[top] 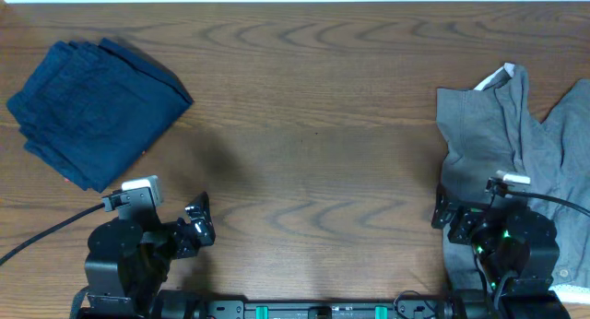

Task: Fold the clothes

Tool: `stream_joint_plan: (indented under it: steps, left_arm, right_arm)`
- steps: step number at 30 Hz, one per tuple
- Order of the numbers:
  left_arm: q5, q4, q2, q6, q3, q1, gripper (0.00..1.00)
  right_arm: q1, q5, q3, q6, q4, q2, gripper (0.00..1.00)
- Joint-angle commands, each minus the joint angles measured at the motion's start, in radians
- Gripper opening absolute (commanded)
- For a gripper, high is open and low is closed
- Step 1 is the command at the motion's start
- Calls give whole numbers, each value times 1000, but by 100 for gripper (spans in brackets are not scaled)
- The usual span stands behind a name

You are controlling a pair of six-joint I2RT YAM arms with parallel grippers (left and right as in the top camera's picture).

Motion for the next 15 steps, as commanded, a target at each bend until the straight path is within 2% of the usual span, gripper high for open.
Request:
stream_joint_plan:
  steps: [1,15]
  left_arm:
    - [-11,1,-2,-13,-7,-4,98]
    - [-11,-2,-2,-13,-7,-4,98]
  right_arm:
    - [6,13,-9,11,-34,0,99]
    - [6,13,-9,11,-227,-2,99]
